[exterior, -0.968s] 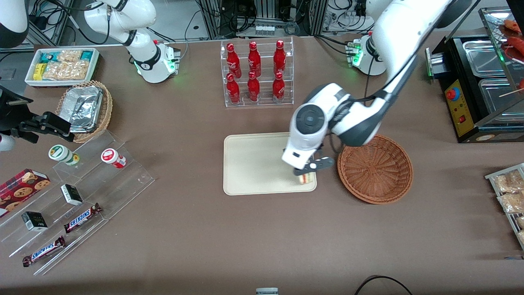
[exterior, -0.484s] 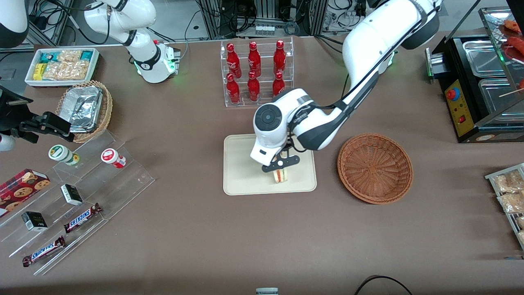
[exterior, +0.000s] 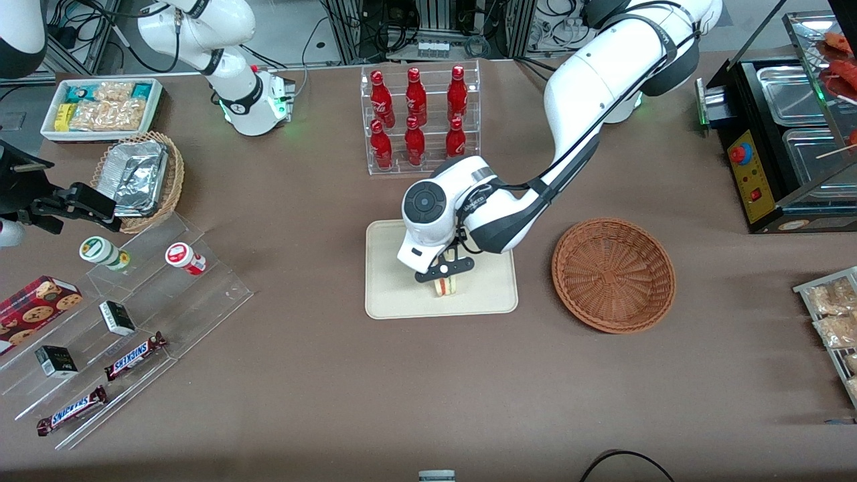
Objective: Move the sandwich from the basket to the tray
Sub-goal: 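Lower the sandwich onto the tray and open the left gripper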
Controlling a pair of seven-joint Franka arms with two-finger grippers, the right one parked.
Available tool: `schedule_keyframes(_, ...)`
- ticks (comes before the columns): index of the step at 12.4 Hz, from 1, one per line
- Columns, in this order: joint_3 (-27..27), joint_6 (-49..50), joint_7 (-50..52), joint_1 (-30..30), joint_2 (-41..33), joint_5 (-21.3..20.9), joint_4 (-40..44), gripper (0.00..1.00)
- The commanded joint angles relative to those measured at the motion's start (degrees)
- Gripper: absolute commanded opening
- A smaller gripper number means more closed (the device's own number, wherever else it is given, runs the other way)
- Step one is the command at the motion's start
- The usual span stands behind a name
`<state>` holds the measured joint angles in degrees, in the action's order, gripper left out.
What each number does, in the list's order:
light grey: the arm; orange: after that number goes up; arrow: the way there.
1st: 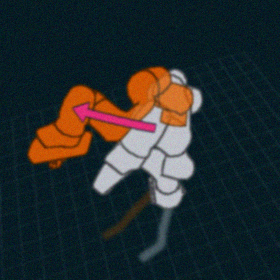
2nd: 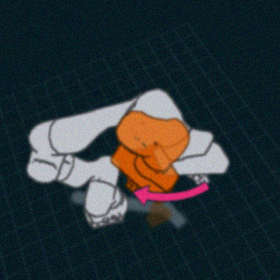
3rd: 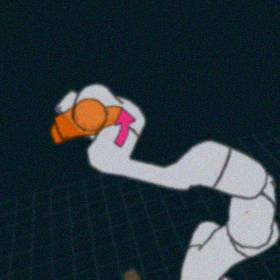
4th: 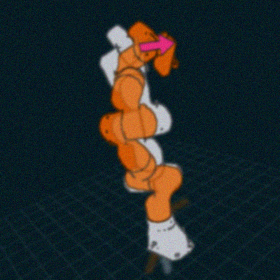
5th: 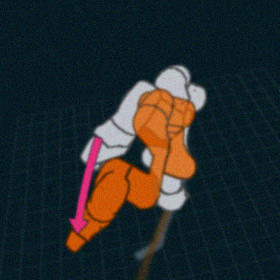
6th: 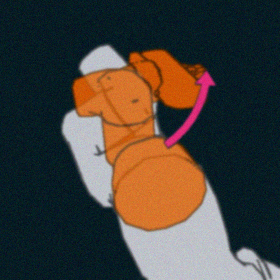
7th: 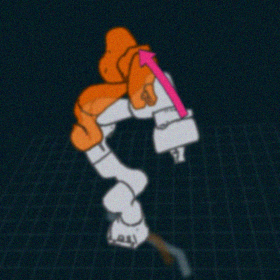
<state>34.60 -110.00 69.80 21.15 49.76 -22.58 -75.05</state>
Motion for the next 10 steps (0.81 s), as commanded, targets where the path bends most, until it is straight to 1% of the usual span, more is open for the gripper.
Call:
schedule_keyframes(1, 0.3, -1.5, 2.6, 0.7, 2.2, -1.1, 1.8, 0.13)
schedule_keyframes(2, 0.3, -1.6, 3.7, 0.7, 2.5, -1.0, 1.7, 0.16)
schedule_keyframes(3, 0.3, -1.6, 3.8, 0.7, 2.5, -1.0, 1.7, 0.33)
schedule_keyframes(4, 0.3, -1.6, 4.1, 0.7, 2.5, -0.9, 1.7, 0.77)
schedule_keyframes(5, 0.3, -1.5, 4.3, 0.7, 2.3, -0.8, 1.7, 1.0)
schedule_keyframes(8, 0.3, 0.0, 5.2, 0.2, -0.1, -0.7, 1.9, 1.0)
schedule_keyframes(10, 0.4, 2.8, 5.2, -0.1, -3.1, -0.7, 2.3, 1.0)
